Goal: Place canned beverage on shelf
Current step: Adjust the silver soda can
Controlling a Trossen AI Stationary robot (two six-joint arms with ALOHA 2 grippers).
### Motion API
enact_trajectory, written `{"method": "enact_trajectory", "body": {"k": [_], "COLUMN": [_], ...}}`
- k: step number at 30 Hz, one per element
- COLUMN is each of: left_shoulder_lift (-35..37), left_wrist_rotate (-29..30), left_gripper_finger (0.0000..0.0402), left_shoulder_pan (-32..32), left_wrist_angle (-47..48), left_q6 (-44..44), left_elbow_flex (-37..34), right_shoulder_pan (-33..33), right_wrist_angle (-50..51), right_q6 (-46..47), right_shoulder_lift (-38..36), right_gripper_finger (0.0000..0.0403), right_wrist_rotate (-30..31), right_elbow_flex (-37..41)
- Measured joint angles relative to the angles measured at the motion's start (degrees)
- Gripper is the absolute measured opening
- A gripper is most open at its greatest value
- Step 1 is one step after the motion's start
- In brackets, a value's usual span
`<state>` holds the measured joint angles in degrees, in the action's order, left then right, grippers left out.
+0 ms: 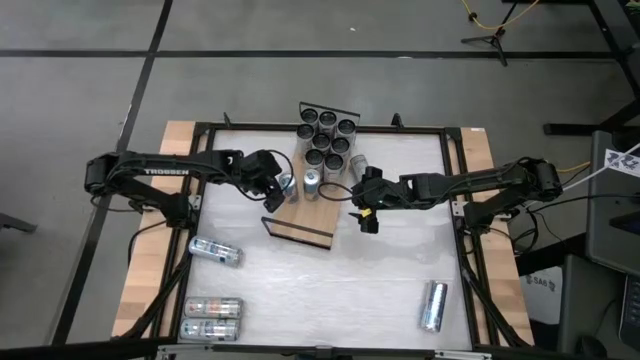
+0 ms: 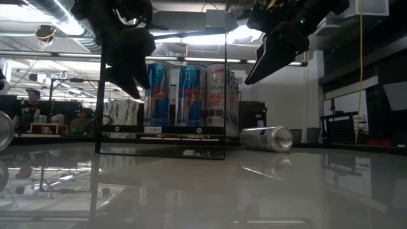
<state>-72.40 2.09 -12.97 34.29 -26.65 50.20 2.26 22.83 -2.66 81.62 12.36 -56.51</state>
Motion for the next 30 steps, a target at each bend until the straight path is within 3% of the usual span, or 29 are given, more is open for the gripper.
{"method": "enact_trajectory", "body": {"k": [30], "left_shoulder_lift": [-4.8], "left_wrist_rotate": [-0.1], "left_gripper_finger": [0.0286], "left_shoulder_pan": [-3.8], "left_wrist_angle": [-10.8], "left_q6": [1.2], "left_elbow_flex": [0.0], "right_shoulder_pan": [0.0], "right_wrist_angle": [-0.3], "right_q6": [0.0], "right_shoulder_lift": [0.0], "right_gripper_finger": [0.0351], "right_wrist_rotate": [0.0], "right_elbow_flex": [0.0]}}
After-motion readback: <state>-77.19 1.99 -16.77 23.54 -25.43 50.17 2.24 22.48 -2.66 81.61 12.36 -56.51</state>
